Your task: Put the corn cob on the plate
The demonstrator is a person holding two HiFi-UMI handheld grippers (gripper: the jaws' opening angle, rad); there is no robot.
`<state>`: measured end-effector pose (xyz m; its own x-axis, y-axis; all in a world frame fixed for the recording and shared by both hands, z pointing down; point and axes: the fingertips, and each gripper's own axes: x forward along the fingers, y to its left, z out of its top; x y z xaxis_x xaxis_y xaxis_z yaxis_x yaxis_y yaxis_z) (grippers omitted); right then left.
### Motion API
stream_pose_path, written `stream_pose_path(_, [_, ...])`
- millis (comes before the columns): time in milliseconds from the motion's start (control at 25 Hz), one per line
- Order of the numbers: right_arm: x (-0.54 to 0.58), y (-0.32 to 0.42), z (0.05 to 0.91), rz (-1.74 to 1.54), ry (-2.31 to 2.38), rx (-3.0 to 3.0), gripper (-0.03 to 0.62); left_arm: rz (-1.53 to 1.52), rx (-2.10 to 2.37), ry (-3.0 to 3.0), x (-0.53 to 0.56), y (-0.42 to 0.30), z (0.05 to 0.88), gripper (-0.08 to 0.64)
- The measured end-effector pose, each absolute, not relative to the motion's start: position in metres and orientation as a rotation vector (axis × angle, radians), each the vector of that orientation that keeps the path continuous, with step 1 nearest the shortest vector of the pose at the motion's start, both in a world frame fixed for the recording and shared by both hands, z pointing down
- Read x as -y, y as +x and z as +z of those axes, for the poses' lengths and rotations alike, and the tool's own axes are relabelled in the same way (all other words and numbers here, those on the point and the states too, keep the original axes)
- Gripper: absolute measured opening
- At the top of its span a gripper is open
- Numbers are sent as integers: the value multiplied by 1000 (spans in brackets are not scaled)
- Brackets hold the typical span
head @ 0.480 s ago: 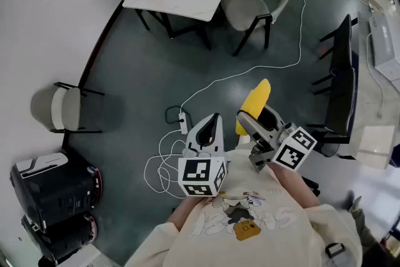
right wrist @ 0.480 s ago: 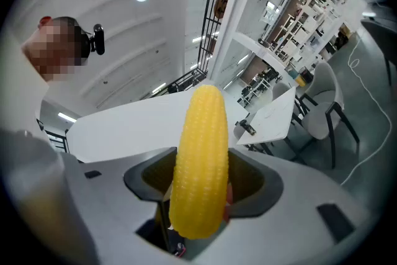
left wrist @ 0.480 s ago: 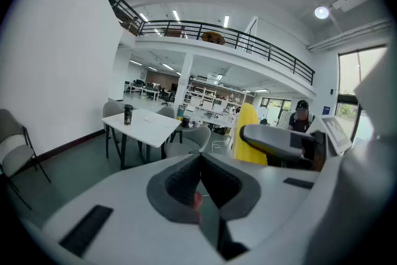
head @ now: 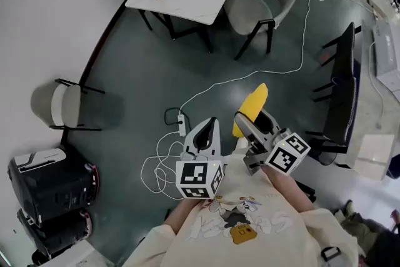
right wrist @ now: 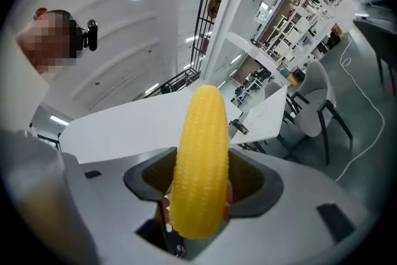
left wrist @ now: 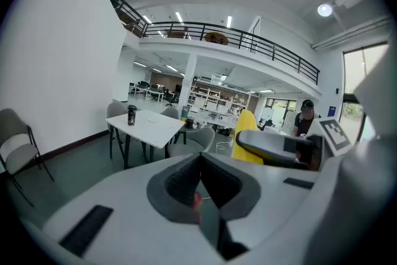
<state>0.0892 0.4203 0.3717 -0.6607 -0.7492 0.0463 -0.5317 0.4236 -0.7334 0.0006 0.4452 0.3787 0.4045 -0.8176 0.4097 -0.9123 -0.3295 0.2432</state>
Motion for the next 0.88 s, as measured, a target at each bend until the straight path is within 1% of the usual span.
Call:
stream_pose_path(240, [-415, 104, 370, -1042, -1148, -2397, 259, 301, 1521, 2208, -436, 4, 383, 8])
stream_pose_path(880, [-432, 155, 382, -1074, -1111, -2395, 259, 282, 1573, 2210, -450, 56, 386, 8])
